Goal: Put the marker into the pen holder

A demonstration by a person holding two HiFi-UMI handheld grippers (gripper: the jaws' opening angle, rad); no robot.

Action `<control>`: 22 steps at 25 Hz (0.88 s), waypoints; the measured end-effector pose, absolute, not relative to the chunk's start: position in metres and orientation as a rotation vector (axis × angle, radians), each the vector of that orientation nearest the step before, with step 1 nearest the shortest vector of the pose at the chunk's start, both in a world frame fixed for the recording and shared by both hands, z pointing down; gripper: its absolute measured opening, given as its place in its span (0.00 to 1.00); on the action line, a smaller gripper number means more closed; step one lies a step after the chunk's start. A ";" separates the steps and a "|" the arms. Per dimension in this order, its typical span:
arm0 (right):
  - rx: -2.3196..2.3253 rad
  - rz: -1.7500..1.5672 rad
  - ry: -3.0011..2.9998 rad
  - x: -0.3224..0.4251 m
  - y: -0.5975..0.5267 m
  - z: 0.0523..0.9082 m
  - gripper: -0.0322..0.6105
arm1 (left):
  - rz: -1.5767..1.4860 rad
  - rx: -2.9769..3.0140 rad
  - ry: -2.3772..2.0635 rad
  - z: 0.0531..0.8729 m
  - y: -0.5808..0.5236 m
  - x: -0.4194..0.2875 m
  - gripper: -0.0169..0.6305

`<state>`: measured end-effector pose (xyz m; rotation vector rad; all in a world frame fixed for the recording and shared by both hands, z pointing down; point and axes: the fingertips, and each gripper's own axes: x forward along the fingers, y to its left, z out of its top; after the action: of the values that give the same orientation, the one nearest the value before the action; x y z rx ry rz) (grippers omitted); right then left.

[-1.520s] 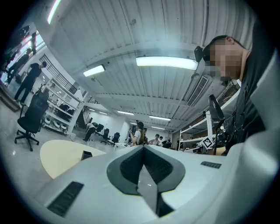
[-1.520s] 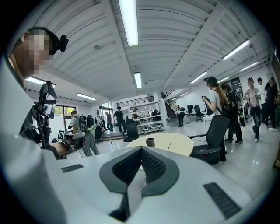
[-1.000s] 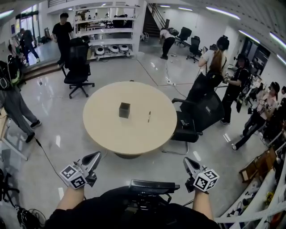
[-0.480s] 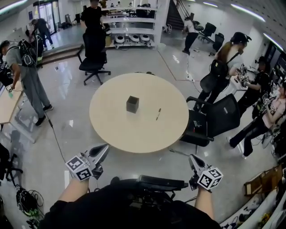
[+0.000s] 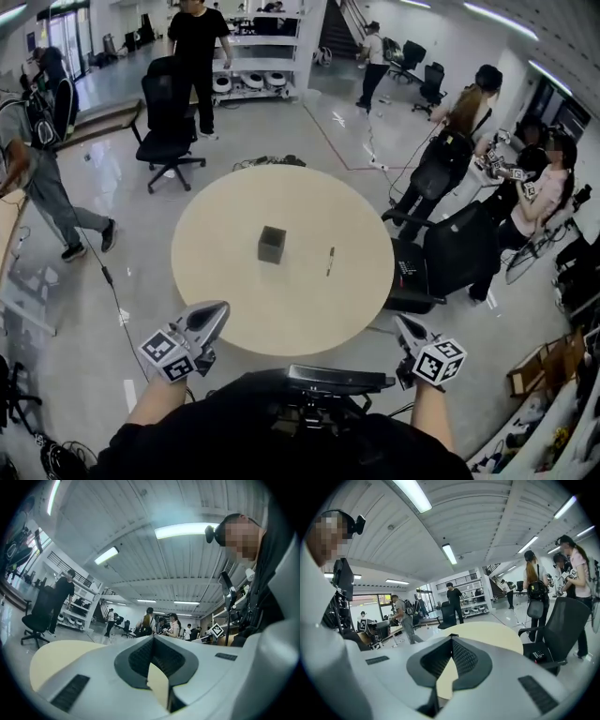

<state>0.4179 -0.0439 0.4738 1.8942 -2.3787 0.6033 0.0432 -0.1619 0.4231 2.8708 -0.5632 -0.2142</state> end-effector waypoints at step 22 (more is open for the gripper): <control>1.732 0.890 -2.267 0.466 -0.260 0.514 0.05 | -0.121 2.796 -0.623 0.439 -0.327 0.088 0.03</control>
<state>0.4658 -0.2604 0.5136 1.7320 -2.2666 0.8902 0.0882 -0.3273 0.4393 2.7961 -0.6231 -0.1215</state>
